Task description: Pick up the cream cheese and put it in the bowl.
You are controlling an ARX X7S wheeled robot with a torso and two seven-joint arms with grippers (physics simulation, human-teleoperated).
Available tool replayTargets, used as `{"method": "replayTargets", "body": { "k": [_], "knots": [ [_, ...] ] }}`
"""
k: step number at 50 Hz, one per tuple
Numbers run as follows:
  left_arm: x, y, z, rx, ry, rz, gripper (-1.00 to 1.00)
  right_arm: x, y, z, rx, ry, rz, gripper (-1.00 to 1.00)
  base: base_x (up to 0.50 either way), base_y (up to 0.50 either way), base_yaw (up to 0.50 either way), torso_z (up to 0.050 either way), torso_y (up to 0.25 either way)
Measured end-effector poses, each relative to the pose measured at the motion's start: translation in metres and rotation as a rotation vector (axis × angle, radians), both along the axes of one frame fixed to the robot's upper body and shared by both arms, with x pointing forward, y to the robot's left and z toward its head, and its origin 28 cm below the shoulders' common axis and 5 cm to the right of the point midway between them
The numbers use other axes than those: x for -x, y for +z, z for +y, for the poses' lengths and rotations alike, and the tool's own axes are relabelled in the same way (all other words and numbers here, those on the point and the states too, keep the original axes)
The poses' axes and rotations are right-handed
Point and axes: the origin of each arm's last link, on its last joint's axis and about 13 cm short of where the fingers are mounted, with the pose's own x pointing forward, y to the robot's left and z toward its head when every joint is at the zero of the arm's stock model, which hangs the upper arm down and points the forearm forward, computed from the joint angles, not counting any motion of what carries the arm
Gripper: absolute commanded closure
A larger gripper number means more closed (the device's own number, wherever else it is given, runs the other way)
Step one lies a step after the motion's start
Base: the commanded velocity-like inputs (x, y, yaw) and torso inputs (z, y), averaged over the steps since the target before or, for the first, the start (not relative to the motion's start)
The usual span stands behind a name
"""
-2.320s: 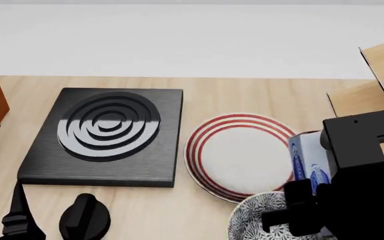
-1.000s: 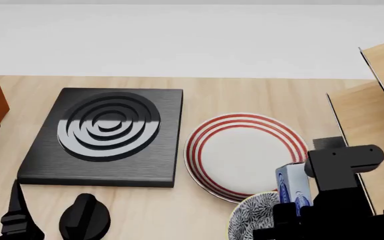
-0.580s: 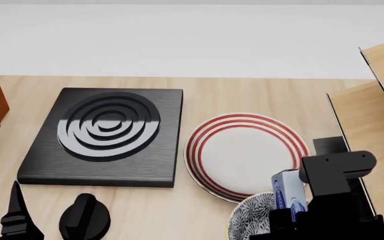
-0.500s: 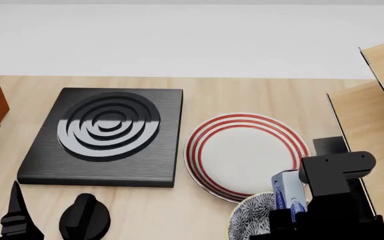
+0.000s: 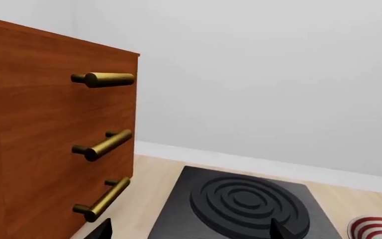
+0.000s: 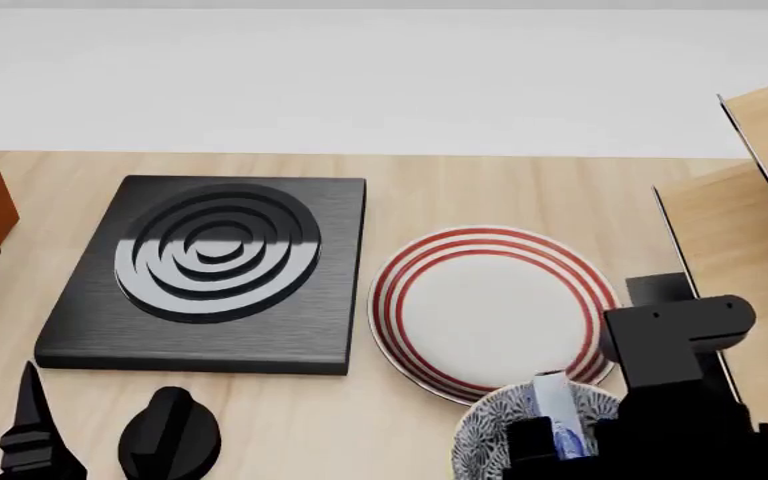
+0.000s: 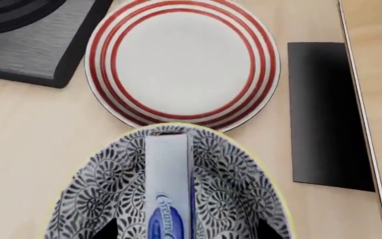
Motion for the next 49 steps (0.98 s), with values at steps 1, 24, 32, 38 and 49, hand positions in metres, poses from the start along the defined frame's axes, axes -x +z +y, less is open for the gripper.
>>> {"method": "replayTargets", "body": {
  "k": [1,24,32,38,49],
  "knots": [
    [0.0,0.0,0.0,0.0,0.0,-0.001,-1.0,0.0,0.001,0.0,0.001,0.001,-0.001,-1.0,0.0,0.0,0.0,0.0,0.0],
    [0.001,0.0,-0.001,-0.001,0.0,-0.001,-1.0,0.008,0.024,0.004,0.02,0.018,-0.049,-1.0,0.0,0.0,0.0,0.0,0.0],
    [0.001,0.001,-0.001,-0.002,0.0,-0.002,-1.0,0.017,0.042,0.006,0.028,0.019,-0.094,-1.0,0.0,0.0,0.0,0.0,0.0],
    [0.002,0.001,-0.001,-0.002,-0.001,-0.004,-1.0,0.027,0.058,0.008,0.033,0.023,-0.133,-1.0,0.0,0.0,0.0,0.0,0.0],
    [0.003,0.001,-0.001,0.0,-0.004,-0.007,-1.0,0.042,0.078,0.012,0.042,0.033,-0.188,-1.0,0.0,0.0,0.0,0.0,0.0]
  ]
}}
